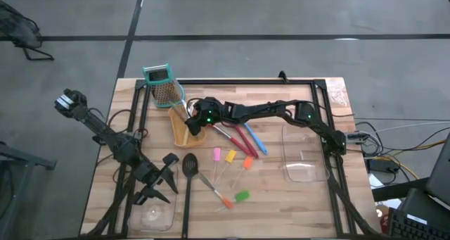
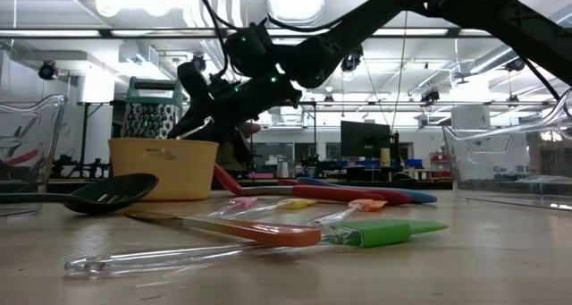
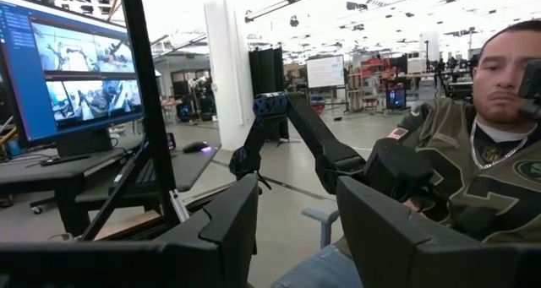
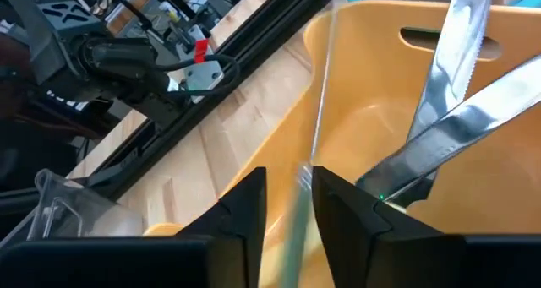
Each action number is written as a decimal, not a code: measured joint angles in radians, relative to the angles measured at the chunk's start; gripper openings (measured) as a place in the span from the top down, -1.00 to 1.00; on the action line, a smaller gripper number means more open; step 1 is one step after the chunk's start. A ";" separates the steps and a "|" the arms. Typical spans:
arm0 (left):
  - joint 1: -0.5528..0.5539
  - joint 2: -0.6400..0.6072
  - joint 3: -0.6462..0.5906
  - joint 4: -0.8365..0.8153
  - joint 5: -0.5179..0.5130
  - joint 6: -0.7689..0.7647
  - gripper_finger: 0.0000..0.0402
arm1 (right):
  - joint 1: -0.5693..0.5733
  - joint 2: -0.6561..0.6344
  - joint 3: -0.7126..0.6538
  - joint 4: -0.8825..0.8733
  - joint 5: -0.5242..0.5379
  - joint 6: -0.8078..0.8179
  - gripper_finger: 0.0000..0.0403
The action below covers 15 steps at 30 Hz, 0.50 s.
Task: Pick & Place Kitchen Items
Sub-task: Put the green knife into the yellow bin, then put the orange knife into the yellow bin
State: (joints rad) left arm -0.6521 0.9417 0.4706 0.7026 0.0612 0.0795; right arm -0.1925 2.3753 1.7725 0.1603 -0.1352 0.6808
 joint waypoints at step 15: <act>0.000 0.000 0.000 -0.003 -0.003 0.001 0.15 | 0.034 -0.057 0.000 -0.043 -0.377 -0.187 0.12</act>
State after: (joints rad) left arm -0.6521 0.9417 0.4706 0.6992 0.0586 0.0805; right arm -0.1586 2.3180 1.7727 0.1168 -0.5120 0.4937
